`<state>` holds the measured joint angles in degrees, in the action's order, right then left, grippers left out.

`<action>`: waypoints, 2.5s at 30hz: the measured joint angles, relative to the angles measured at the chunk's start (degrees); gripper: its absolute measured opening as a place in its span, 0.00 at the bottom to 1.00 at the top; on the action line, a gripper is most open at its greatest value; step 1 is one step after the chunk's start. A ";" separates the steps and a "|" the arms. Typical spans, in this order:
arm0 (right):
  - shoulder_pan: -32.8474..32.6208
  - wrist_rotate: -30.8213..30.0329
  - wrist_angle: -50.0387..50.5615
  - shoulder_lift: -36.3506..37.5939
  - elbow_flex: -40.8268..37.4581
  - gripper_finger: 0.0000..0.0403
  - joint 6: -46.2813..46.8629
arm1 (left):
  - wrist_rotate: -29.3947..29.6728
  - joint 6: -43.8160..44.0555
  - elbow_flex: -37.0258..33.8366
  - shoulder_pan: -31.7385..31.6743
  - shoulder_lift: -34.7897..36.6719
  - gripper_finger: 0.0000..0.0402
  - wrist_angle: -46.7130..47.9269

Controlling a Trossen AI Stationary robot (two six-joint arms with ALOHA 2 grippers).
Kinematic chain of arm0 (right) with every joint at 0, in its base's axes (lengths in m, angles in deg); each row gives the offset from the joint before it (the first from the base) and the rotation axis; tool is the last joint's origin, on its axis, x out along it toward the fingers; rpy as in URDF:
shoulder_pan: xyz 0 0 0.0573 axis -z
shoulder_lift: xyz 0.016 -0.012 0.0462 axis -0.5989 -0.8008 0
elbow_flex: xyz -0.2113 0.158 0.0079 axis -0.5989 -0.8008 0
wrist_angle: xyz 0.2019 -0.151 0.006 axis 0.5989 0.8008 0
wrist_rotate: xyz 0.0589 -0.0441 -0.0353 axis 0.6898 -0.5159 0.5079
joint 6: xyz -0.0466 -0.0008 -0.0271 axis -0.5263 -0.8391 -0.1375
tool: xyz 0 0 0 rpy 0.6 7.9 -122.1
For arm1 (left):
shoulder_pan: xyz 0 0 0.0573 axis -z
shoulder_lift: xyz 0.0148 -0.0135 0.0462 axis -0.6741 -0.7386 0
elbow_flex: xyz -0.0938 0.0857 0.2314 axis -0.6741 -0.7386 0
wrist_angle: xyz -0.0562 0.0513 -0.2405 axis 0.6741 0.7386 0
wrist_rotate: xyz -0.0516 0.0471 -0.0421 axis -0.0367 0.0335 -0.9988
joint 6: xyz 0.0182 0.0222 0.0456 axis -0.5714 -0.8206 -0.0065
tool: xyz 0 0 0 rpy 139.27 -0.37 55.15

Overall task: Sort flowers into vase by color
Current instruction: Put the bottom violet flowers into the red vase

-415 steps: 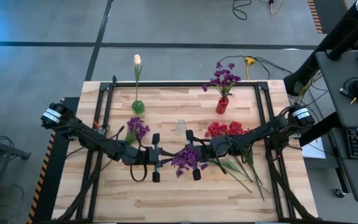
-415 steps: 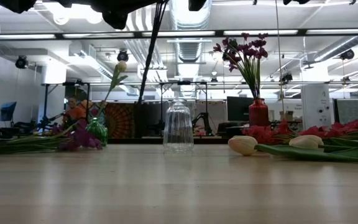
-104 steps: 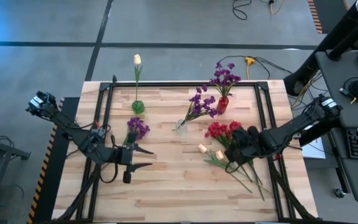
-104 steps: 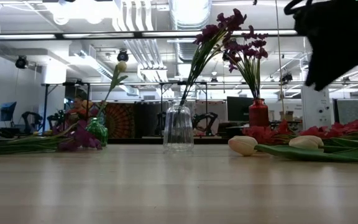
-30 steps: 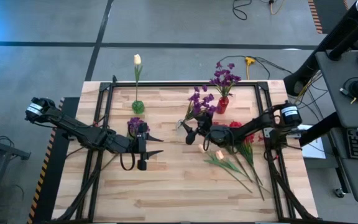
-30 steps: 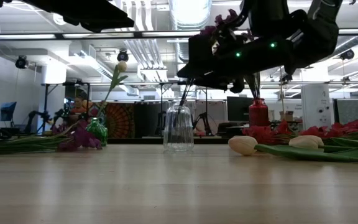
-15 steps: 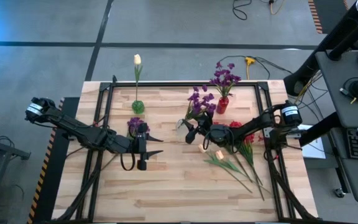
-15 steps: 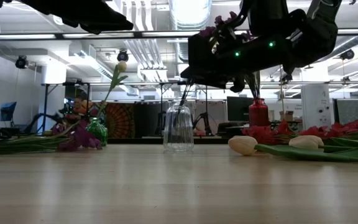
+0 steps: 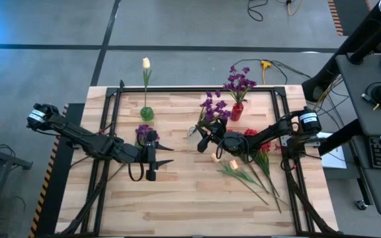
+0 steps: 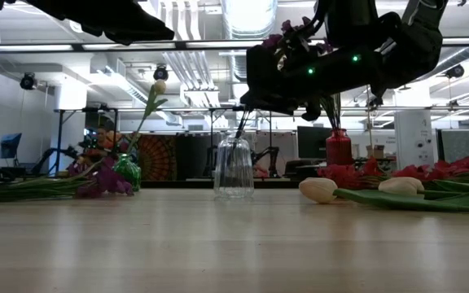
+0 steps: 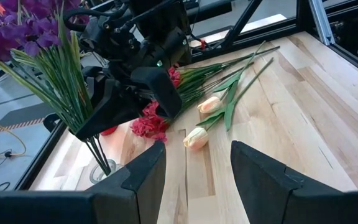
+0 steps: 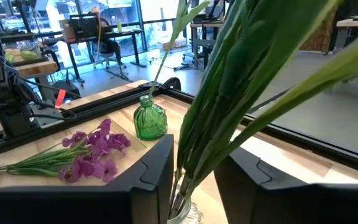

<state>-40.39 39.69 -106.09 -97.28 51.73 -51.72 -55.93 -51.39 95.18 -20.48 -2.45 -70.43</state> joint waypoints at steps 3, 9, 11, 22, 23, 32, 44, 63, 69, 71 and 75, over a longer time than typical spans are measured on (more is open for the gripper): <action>0.00 0.00 0.00 0.00 0.00 0.21 -0.18 | 0.02 0.00 0.00 0.00 0.00 0.41 0.04; 0.00 0.02 0.01 0.00 0.76 0.16 -2.24 | 0.04 0.02 0.00 0.00 0.00 0.41 0.11; 0.00 0.01 0.00 0.00 1.17 0.15 -2.93 | 0.07 0.02 0.00 0.00 0.00 0.41 0.13; -0.02 0.15 0.06 0.00 2.44 0.15 -4.03 | 0.11 0.05 0.00 0.00 0.00 0.41 0.84; -0.02 0.27 0.08 0.00 2.54 0.15 -4.50 | 0.12 0.22 0.00 0.00 0.00 0.41 1.04; -0.11 0.62 1.32 1.67 2.84 0.15 -5.29 | 2.94 1.06 0.00 -0.02 0.00 0.41 1.92; -0.15 0.63 10.34 9.16 2.84 0.15 -5.26 | 2.95 1.09 0.00 -0.04 0.00 0.41 2.15; -0.66 2.59 29.29 20.88 7.82 0.15 -7.18 | 3.04 1.09 -0.02 -0.04 0.00 0.41 2.32; -0.08 2.55 47.06 27.11 13.73 0.15 -6.12 | 3.06 1.07 -0.02 -0.06 0.00 0.41 2.53; 0.26 2.12 52.49 29.31 15.43 0.15 -6.14 | 3.06 1.07 -0.02 -0.06 0.00 0.41 2.51; 1.43 2.14 59.21 33.82 16.90 0.15 -6.16 | 3.08 1.07 -0.02 -0.06 0.00 0.41 2.52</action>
<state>-38.96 41.84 -46.88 -63.46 68.62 -57.88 -52.85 -50.31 95.16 -20.54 -2.45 -67.91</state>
